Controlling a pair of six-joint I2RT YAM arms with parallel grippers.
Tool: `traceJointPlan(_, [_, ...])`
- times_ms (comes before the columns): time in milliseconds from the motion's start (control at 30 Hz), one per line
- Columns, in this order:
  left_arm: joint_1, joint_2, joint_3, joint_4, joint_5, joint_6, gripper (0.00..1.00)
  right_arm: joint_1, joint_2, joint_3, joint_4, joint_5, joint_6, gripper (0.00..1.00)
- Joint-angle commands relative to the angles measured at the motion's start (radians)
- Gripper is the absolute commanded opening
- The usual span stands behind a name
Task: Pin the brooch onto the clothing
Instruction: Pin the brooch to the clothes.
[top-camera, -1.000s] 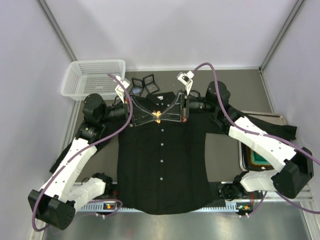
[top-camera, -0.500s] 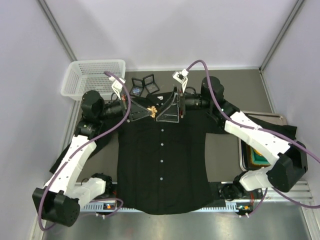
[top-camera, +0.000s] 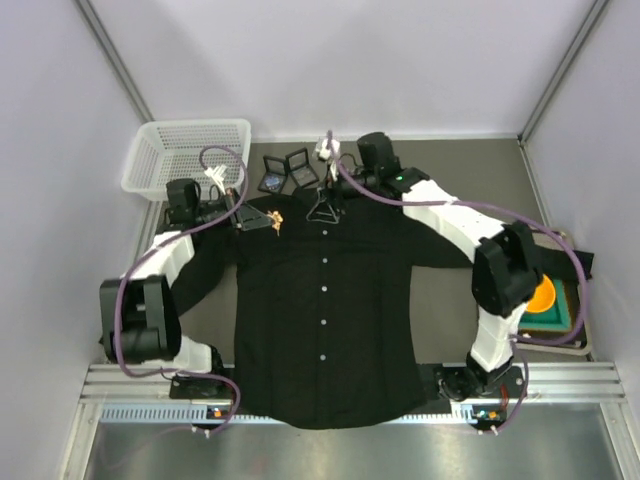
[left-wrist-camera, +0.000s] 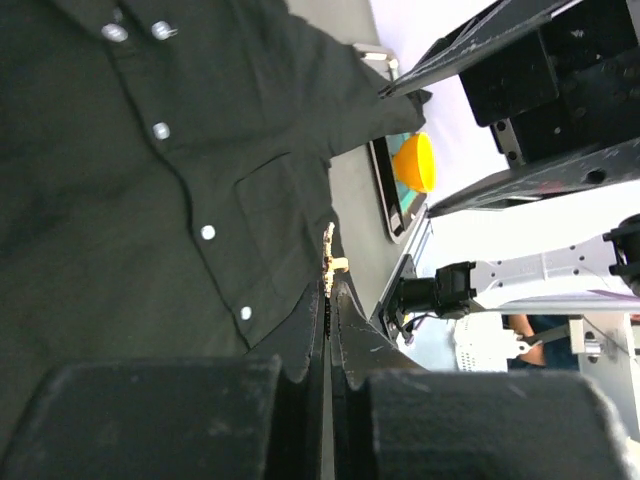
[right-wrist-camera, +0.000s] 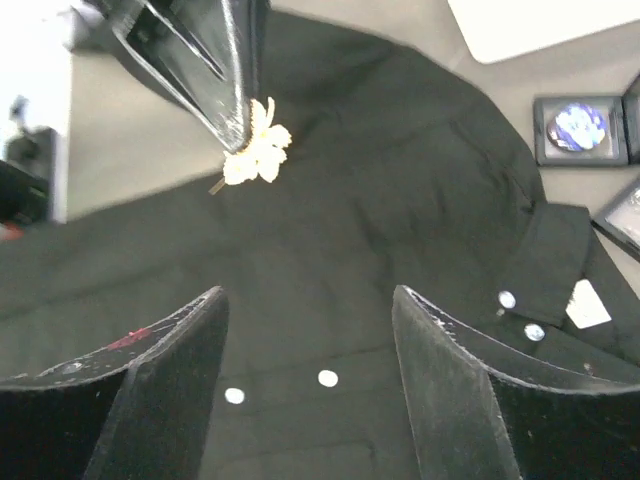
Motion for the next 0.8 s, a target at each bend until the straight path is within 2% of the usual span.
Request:
traceJointPlan(0, [0.007,0.129,0.065,0.008,0.007,0.092,0.00,0.042,0.110,0.081,-0.042,0.095,-0.329,0.64])
traceJointPlan(100, [0.010,0.224,0.074,0.057,-0.016,0.072,0.00,0.075,0.186,0.104,-0.037,0.154,-0.424,0.56])
traceJointPlan(333, [0.010,0.393,0.106,0.159,-0.072,-0.002,0.00,0.112,0.301,0.112,0.058,0.209,-0.498,0.50])
traceJointPlan(667, [0.013,0.490,0.108,0.227,-0.113,-0.028,0.00,0.123,0.424,0.208,0.099,0.261,-0.510,0.50])
traceJointPlan(767, [0.014,0.504,0.111,0.241,-0.114,-0.043,0.00,0.131,0.462,0.238,0.093,0.290,-0.524,0.54])
